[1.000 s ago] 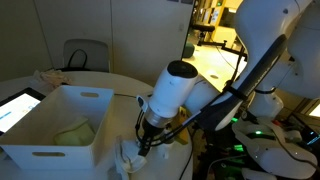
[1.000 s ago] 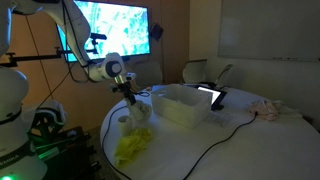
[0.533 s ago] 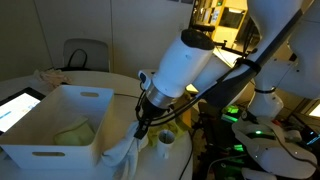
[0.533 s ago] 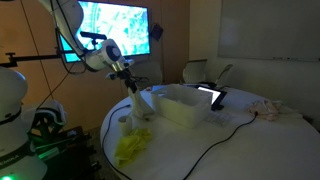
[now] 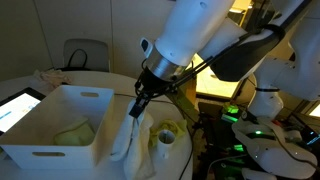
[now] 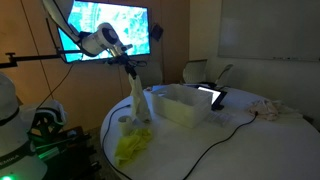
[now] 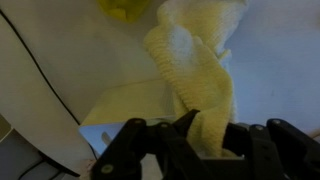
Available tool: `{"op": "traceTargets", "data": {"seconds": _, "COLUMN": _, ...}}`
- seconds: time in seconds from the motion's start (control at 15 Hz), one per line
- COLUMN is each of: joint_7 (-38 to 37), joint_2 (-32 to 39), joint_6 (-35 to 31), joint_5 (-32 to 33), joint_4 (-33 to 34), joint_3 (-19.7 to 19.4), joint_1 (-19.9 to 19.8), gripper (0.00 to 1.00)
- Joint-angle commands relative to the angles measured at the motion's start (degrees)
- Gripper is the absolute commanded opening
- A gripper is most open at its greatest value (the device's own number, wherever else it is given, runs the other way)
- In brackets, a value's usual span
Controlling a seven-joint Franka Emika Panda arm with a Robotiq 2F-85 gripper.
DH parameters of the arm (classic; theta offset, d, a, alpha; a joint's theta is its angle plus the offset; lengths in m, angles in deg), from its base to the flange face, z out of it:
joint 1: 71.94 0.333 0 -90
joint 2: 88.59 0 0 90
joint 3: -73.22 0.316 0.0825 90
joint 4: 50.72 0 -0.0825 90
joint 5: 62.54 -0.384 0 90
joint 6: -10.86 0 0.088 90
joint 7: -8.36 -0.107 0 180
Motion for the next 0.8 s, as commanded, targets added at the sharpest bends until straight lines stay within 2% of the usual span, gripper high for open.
{"op": "traceTargets", "data": {"seconds": 0.0, "joint_7": -3.02, "joint_2": -2.19, "joint_6": 3.82, "joint_5": 1.36, "joint_4": 2.89, "joint_3": 6.51, "joint_1": -6.55, "gripper": 0.0}}
{"op": "traceTargets", "data": {"seconds": 0.27, "joint_7": -7.11, "joint_2": -1.86, "joint_6": 5.77, "joint_5": 2.42, "joint_4": 7.14, "joint_3": 9.73, "joint_1": -10.59, "gripper": 0.0}}
{"op": "traceTargets", "data": {"seconds": 0.73, "joint_7": -21.9, "joint_2": 0.75, "joint_6": 8.75, "joint_5": 10.34, "joint_4": 16.83, "joint_3": 10.48, "joint_1": -14.28, "gripper": 0.0}}
